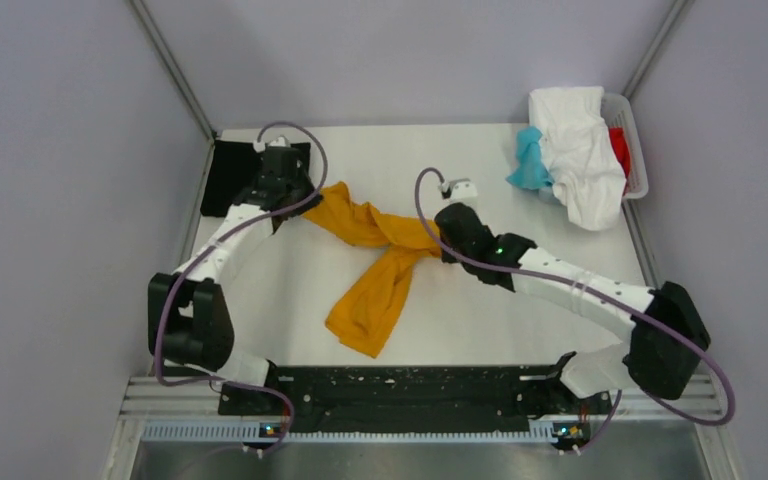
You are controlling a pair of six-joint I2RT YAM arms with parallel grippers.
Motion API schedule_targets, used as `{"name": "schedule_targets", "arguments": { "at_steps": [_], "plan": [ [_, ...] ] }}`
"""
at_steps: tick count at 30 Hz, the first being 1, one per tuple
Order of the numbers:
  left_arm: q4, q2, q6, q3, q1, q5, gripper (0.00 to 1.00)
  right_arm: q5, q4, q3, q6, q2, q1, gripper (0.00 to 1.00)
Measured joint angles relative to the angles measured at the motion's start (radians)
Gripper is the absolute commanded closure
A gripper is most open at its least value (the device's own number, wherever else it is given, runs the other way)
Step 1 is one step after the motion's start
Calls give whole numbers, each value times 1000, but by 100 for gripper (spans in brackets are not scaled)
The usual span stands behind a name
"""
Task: Fold and stack the t-shirts
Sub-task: Flatten out the tshirt
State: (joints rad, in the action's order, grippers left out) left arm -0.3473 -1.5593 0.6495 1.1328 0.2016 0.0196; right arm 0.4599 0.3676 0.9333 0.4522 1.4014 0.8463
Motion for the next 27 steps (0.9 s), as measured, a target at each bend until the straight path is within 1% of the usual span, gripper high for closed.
{"name": "schedule_targets", "arguments": {
  "at_steps": [6, 10, 14, 20, 24, 27],
  "plan": [
    [2, 188, -67, 154, 0, 80, 100, 84, -24, 201, -122, -137, -71, 100],
    [4, 286, -111, 253, 0, 109, 100, 124, -42, 362, -234, -158, -76, 100],
    [13, 381, -158, 343, 0, 120, 100, 119, -56, 528, -341, -161, -76, 100],
    [35, 502, -225, 470, 0, 127, 100, 26, -41, 771, -449, -178, -76, 100],
    [50, 559, -249, 554, 0, 116, 100, -93, -2, 958, -481, -181, -76, 100],
    [60, 600, -255, 587, 0, 91, 100, -185, 39, 1082, -487, -184, -76, 100]
  ]
}}
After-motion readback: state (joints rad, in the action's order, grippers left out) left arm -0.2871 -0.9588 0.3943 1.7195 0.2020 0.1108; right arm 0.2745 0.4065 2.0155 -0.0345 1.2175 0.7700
